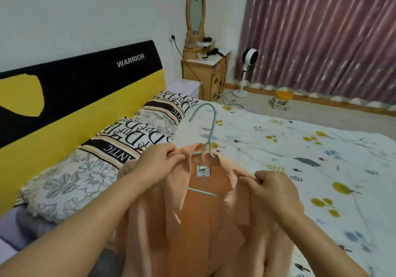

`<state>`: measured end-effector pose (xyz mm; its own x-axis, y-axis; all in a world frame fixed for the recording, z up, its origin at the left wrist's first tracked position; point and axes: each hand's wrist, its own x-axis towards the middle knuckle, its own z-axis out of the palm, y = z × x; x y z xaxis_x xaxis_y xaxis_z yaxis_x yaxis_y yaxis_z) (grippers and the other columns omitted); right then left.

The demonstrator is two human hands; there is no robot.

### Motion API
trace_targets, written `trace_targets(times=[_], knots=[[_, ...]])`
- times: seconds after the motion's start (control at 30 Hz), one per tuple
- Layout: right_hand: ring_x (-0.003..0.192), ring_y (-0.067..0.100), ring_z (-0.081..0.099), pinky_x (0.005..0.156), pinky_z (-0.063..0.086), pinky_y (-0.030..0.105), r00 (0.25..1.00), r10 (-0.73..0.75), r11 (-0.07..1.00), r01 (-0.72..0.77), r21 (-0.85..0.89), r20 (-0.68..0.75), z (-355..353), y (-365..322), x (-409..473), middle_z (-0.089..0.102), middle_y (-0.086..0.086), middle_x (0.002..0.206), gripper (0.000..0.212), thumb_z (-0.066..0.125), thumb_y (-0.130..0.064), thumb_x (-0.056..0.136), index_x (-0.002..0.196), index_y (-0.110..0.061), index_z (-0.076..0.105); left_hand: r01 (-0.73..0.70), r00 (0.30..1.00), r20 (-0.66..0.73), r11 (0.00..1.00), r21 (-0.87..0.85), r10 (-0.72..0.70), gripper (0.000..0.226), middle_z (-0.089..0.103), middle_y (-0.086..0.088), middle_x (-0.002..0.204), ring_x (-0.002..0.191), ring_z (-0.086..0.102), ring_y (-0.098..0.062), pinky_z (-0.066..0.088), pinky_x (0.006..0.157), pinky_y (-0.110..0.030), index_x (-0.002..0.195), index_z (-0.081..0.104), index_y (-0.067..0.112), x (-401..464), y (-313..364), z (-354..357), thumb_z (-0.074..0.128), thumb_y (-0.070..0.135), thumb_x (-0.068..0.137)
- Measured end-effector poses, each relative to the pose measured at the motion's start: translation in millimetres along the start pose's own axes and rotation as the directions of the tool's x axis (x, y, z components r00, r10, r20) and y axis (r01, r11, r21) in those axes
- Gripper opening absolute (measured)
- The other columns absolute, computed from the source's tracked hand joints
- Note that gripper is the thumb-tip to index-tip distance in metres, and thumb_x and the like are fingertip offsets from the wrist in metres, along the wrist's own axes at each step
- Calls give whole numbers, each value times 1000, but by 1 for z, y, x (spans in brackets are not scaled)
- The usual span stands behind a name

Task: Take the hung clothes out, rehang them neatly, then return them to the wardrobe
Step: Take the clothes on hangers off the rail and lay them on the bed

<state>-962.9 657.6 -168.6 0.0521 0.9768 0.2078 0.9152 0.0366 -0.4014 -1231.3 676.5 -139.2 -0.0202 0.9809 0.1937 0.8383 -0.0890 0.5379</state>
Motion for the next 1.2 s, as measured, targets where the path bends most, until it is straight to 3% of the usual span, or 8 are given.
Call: trace_targets(times=[0.2, 0.4, 0.6, 0.73, 0.9, 1.0, 1.07, 1.2], knots=[[48, 12, 39, 45, 19, 29, 997, 70, 997, -70, -17, -13, 33, 17, 72, 38, 0, 43, 59, 57, -54, 82, 49, -12, 31, -32, 998, 61, 999, 4, 31, 18, 62, -6, 80, 81, 55, -25, 28, 60, -31, 82, 57, 11, 81, -12, 44, 56, 28, 90], [49, 12, 43, 44, 21, 29, 996, 93, 996, -94, 5, 13, 92, 50, 165, 42, -2, 45, 57, 58, -56, 80, 50, -14, 34, 15, 996, 90, 1000, 1, -15, 33, 55, -3, 70, 80, 55, -29, 33, 63, -35, 63, 37, 21, 171, -35, 107, 56, 25, 90], [82, 32, 57, 68, 39, 34, 982, 143, 989, -145, 8, 126, 183, 93, 244, 55, 4, 68, 47, 52, -46, 89, 54, -22, 33, 122, 984, 136, 993, -12, -119, 28, 54, -2, 71, 82, 57, -31, 35, 63, -33, 67, 40, 23, 248, -75, 203, 57, 29, 89], [80, 34, 58, 69, 36, 37, 979, 174, 985, -175, -4, 109, 243, 121, 271, 65, 9, 75, 48, 51, -44, 91, 53, -21, 32, 142, 973, 174, 988, 54, -149, 24, 63, -10, 106, 104, 57, -31, 45, 84, -38, 108, 58, 15, 274, -105, 271, 55, 31, 90], [77, 35, 58, 66, 29, 35, 976, 185, 983, -182, -35, 116, 312, 156, 298, 60, 6, 67, 45, 48, -41, 93, 55, -18, 39, 114, 933, 296, 950, 290, -203, 55, 30, -9, 149, 137, 27, -23, 22, 112, -33, 143, 25, 15, 267, -146, 345, 41, 37, 96], [103, 29, 53, 85, 32, 37, 968, 187, 976, -162, -148, 170, 355, 168, 305, 60, 7, 101, 15, 44, -19, 94, 95, -13, 58, 145, 878, 387, 926, 349, -283, 62, 6, -10, 157, 144, 11, -24, 14, 116, -32, 147, 13, 16, 248, -167, 382, 40, 39, 96], [124, 27, 38, 103, 26, 42, 935, 222, 954, -149, -259, 279, 382, 170, 298, 44, 9, 130, 38, 40, -9, 92, 130, -13, 41, 182, 830, 446, 918, 353, -336, 66, -3, -11, 157, 144, 8, -26, 15, 116, -35, 148, 7, 17, 237, -175, 401, 40, 39, 96], [142, 26, 11, 113, 18, 44, 872, 163, 965, -43, -260, 462, 412, 163, 267, 15, 13, 152, 47, 34, -14, 92, 138, -18, 25, 170, 764, 538, 915, 366, -357, 65, -3, -12, 157, 145, 5, -26, 13, 117, -36, 149, 6, 17, 228, -181, 422, 36, 41, 97]])
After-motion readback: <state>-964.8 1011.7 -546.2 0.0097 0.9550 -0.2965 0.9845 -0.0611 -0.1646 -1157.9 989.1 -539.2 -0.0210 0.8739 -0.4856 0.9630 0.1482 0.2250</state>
